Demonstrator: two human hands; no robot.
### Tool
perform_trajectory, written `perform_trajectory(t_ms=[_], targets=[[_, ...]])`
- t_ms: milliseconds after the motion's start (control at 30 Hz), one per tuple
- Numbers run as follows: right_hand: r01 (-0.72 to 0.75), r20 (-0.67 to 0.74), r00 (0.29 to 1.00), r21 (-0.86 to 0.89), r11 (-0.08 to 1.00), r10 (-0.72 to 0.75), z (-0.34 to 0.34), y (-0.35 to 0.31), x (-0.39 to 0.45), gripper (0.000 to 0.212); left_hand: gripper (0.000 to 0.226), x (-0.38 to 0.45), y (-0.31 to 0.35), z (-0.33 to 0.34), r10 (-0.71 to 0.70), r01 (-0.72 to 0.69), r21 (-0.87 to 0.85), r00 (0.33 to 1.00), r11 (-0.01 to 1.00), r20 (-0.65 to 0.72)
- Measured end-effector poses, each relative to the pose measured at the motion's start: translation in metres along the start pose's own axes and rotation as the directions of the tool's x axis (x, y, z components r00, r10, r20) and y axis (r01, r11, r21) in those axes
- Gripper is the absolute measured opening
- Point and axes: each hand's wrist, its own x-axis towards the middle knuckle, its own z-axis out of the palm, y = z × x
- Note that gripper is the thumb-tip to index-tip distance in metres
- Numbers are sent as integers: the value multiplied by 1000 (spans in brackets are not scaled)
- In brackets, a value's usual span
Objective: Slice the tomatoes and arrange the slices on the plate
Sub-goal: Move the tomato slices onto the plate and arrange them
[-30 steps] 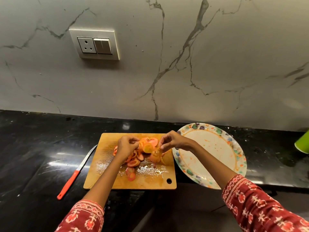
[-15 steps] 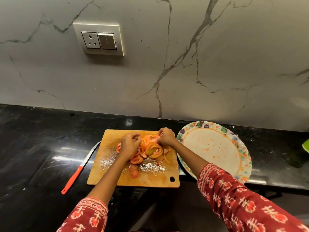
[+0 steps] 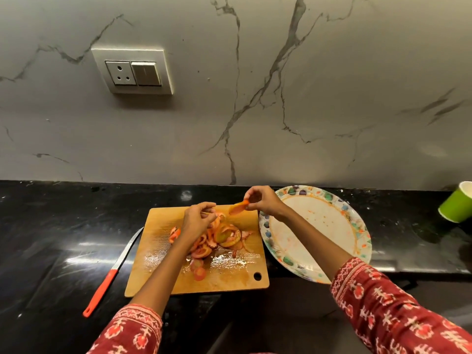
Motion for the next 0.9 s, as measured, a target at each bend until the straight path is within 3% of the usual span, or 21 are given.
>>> perform_trajectory(t_ms=[133, 300, 500, 700, 900], targets=[[-50, 8, 999, 201, 978, 49, -20, 7, -22, 27, 28, 2, 26, 25, 48, -37, -72, 986, 997, 157], [-87, -45, 993, 303, 949, 105, -54, 26, -51, 28, 8, 5, 50, 64, 37, 6, -169, 968, 986, 250], [-154, -166, 962, 315, 936, 215, -108, 61, -97, 24, 9, 10, 75, 132, 29, 40, -188, 936, 981, 351], [-361, -453, 778, 245, 900, 436, -177, 118, -148, 14, 17, -3, 91, 209, 128, -106, -80, 922, 991, 367], [-482, -488, 699, 218, 848, 523, -200, 152, -161, 8, 29, -10, 123, 266, 142, -120, -79, 893, 990, 427]])
